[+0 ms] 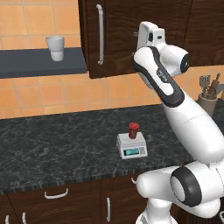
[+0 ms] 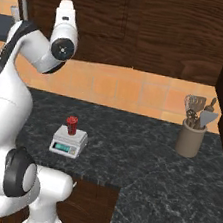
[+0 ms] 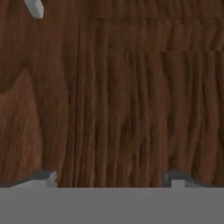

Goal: Pick the yogurt and place it on the digital scale for weighing, and close the cabinet.

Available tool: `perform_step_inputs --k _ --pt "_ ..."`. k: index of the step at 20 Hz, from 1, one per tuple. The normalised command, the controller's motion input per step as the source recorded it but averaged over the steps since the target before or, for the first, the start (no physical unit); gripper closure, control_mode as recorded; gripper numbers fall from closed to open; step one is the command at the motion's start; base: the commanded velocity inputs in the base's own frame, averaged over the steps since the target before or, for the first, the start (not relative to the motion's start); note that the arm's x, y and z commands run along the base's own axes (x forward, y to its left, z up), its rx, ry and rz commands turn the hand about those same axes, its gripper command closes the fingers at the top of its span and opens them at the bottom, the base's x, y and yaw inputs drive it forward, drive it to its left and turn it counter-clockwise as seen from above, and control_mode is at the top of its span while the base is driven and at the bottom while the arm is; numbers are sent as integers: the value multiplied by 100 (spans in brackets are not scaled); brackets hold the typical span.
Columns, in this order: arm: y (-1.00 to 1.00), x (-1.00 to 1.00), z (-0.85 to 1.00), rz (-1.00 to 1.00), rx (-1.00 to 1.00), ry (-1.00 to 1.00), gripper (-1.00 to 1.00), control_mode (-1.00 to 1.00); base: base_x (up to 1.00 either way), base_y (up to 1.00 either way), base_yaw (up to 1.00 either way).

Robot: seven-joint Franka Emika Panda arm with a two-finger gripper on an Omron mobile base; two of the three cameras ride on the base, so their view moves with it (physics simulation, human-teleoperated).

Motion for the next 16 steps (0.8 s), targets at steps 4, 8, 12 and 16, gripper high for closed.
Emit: perform_step_inputs --k 4,8,12,16 --pt "-6 100 -21 -18 -1 12 -100 -100 0 0 0" --pt "-25 100 -21 -13 0 10 -100 -100 0 0 0" --pt "-33 98 0 -12 0 23 -100 -100 0 0 0" --pt "-42 87 0 -9 0 36 -100 -100 0 0 0"
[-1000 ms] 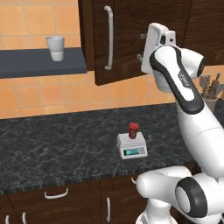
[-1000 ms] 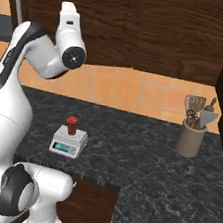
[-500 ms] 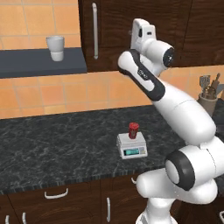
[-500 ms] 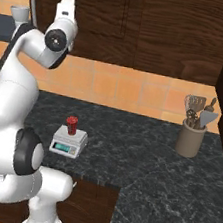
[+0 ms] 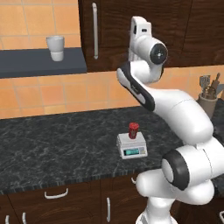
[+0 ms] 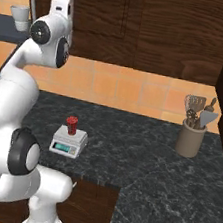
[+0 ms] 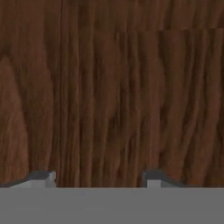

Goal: Pick the yogurt and place it on the digital scale for weighing, and close the cabinet.

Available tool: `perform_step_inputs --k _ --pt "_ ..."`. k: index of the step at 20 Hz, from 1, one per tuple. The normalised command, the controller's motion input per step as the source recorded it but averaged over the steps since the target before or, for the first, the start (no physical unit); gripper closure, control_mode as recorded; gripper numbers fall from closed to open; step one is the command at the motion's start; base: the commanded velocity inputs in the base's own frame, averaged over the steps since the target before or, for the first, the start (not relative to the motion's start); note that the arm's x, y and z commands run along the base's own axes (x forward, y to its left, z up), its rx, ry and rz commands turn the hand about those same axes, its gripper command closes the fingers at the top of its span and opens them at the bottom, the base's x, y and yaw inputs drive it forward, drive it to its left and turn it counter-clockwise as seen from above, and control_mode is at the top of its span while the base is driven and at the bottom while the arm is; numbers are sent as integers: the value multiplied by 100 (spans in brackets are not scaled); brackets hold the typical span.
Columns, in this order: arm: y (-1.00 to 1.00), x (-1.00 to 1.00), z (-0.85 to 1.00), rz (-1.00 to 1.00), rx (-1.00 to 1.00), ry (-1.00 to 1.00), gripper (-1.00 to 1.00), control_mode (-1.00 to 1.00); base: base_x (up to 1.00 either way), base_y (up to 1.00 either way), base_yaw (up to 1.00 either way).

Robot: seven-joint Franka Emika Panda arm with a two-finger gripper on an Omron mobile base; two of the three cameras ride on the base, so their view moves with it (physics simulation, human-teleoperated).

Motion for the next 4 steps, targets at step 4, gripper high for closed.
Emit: perform_step_inputs --k 4 --pt "-37 78 0 -7 0 53 -100 -100 0 0 0"
